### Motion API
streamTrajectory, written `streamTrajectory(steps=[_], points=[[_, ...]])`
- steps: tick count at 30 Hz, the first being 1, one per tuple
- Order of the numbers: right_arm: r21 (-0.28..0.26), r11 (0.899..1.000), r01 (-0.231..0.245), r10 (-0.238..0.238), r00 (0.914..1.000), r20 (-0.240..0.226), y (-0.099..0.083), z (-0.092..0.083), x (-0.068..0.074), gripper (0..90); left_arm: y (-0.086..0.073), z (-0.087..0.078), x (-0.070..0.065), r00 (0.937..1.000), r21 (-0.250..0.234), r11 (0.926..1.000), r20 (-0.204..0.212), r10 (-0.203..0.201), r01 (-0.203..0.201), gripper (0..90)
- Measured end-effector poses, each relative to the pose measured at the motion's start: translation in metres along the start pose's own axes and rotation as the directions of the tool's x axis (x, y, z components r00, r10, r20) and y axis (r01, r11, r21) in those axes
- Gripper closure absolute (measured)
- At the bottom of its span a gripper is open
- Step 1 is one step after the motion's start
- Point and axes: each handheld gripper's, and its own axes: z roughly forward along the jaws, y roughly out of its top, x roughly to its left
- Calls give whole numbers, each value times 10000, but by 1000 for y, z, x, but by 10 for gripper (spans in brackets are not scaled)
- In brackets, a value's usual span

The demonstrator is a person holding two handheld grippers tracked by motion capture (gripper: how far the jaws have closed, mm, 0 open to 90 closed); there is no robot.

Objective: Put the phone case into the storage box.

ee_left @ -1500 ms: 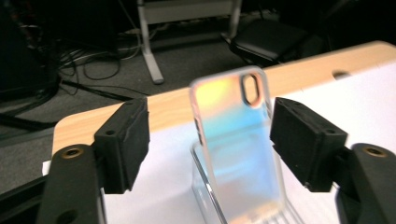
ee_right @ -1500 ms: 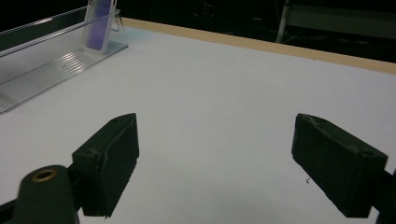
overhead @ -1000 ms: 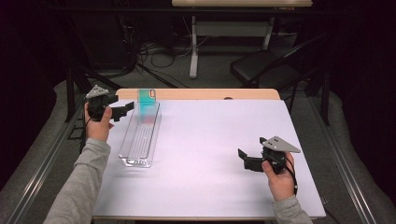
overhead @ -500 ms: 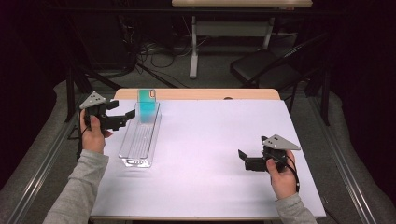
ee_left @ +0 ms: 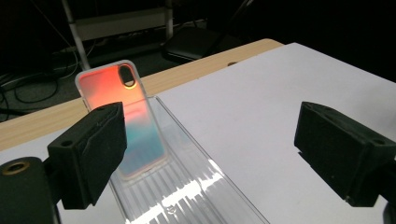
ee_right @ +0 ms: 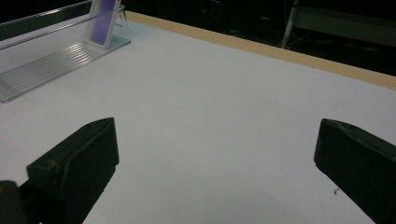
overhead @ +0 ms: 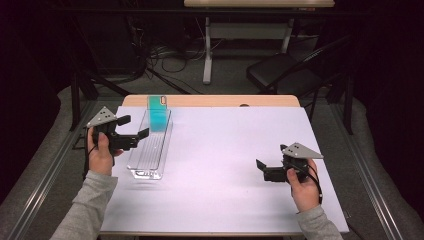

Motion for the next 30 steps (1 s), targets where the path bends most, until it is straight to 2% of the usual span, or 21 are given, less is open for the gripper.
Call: streamTrajectory(steps=[12, 16, 24, 30], points=[[-77, 9996, 279, -279, 9996, -25, 4, -7, 4, 0, -12, -16, -14, 9997, -344, 9994, 247, 76, -67, 72], [-57, 9992, 402, -403, 9991, -96, 5, -8, 6, 0, -17, -22, -18, 9993, -493, 9988, 363, 45, -27, 39], [-57, 9987, 508, -508, 9986, -108, 4, -12, 10, 0, -27, -29, -28, 9993, -494, 9987, 348, 137, -120, 4], [-50, 9982, 601, -602, 9981, -132, 2, -15, 11, 0, -33, -31, -34, 9987, -505, 9987, 504, 13, 12, 4]])
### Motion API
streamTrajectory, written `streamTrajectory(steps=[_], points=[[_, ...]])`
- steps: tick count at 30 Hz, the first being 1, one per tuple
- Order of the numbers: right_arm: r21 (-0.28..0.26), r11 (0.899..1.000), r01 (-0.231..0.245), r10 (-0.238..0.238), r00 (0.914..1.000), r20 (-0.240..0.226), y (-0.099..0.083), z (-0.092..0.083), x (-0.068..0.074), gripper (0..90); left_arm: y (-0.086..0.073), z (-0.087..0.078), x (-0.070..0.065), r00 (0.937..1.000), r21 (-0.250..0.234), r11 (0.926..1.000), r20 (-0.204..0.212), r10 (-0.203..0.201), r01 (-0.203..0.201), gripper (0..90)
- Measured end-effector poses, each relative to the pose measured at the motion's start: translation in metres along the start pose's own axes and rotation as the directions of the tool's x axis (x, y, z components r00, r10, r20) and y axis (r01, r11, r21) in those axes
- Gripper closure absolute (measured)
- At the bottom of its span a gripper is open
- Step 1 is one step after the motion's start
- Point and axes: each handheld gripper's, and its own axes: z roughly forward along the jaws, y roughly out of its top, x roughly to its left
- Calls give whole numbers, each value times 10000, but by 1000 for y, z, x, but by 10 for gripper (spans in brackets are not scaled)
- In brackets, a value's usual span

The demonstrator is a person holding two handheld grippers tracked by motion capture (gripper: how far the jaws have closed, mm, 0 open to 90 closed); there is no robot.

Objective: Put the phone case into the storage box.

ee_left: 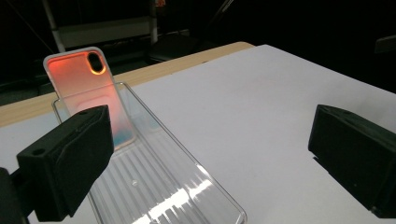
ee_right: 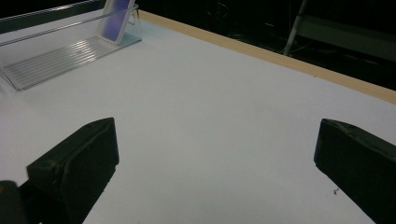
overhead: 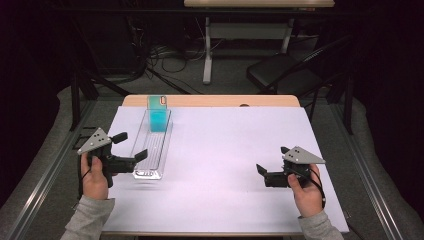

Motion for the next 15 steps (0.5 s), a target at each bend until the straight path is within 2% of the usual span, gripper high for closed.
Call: streamTrajectory(steps=[2, 5, 15], points=[[-45, 10000, -15, 15, 10000, -20, -1, -1, 1, 0, -2, 0, -2, 10000, 24, 10000, -73, 16, -16, 4], [-46, 10000, 1, -1, 10000, -64, -2, -3, 1, 0, -6, 1, -4, 10000, -61, 10000, 43, -47, 47, 4], [-80, 10000, -35, 34, 9999, -136, -10, -9, -1, 0, -13, 1, -17, 9985, -251, 9990, 387, 389, -380, 4]])
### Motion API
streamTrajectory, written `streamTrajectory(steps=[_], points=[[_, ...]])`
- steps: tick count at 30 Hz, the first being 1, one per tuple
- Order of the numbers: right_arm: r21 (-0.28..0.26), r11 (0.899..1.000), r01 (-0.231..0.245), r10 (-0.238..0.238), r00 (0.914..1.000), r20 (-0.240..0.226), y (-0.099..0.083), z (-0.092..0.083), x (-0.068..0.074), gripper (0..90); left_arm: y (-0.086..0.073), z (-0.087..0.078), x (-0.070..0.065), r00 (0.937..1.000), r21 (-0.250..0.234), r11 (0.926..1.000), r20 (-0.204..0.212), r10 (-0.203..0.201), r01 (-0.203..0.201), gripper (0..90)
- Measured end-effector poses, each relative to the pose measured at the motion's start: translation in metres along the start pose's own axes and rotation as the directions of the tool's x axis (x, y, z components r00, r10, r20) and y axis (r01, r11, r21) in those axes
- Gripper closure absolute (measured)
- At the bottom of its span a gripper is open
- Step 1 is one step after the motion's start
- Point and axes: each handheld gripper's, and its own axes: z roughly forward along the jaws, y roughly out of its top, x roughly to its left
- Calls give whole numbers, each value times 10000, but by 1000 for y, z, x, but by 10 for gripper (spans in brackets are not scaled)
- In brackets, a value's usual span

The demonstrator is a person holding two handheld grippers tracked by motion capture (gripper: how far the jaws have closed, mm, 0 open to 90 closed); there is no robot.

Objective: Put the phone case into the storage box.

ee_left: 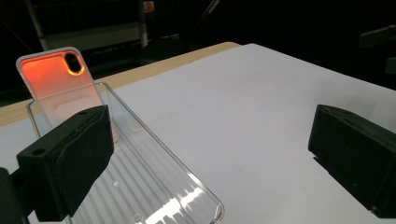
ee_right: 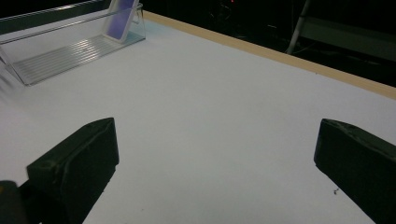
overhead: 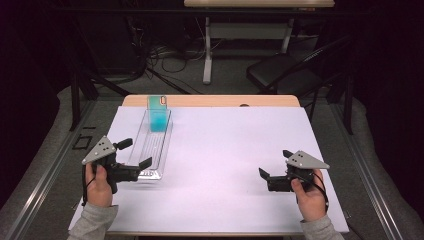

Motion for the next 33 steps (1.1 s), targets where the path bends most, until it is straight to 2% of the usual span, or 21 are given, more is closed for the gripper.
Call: streamTrajectory(steps=[8, 22, 29, 33], points=[[-20, 10000, -57, 57, 10000, -74, -5, -4, -1, 0, -3, -2, -9, 9995, -32, 9998, 255, 198, -197, 4], [12, 10000, 26, -26, 9997, -241, -15, -4, 3, 0, -16, -4, -12, 9980, -14, 9999, 609, 154, -153, 4], [-25, 10000, 19, -20, 9991, -424, -21, 0, 8, 0, -25, -1, -16, 9941, -59, 9999, 1070, 163, -158, 4], [-73, 10000, 9, -12, 9990, -442, -23, 2, 9, 1, -28, 1, -17, 9943, 39, 9998, 1051, 176, -181, 4]])
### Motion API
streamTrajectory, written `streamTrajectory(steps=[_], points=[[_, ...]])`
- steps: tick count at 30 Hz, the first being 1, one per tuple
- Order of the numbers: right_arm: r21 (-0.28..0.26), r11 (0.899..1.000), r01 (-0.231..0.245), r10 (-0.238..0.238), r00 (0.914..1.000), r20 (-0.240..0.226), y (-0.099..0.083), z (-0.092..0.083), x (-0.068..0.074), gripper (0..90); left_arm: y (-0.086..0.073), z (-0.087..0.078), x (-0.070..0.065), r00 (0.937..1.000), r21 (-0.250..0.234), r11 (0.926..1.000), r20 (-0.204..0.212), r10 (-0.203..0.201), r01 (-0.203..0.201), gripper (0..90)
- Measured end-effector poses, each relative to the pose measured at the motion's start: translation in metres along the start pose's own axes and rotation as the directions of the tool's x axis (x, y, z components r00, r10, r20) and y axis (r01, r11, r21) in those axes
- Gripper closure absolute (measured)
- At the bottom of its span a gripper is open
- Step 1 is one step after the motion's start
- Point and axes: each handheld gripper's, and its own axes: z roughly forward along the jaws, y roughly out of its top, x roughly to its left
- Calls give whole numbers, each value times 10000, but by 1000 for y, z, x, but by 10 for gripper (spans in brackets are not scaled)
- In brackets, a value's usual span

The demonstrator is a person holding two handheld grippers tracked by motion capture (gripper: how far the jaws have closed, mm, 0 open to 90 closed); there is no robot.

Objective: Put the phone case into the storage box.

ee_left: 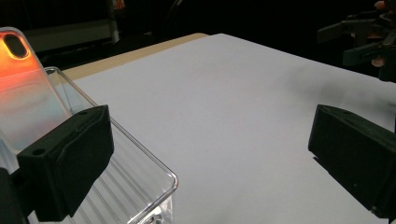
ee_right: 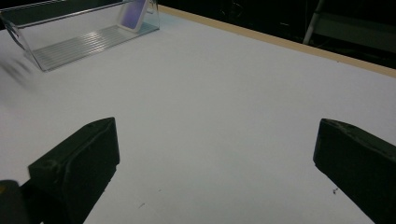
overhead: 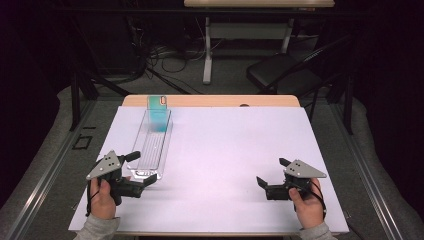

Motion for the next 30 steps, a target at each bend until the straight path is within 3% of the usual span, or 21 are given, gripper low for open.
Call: streamTrajectory(steps=[19, 30], points=[[-33, 9998, -180, 180, 9998, -44, -14, 9, 6, 2, -15, 5, -5, 9999, -37, 9999, -69, -127, 127, 4], [140, 9996, -234, 235, 9997, -79, -21, 16, 6, 2, -21, 14, -7, 9998, 202, 9997, 144, -118, 115, 4]])
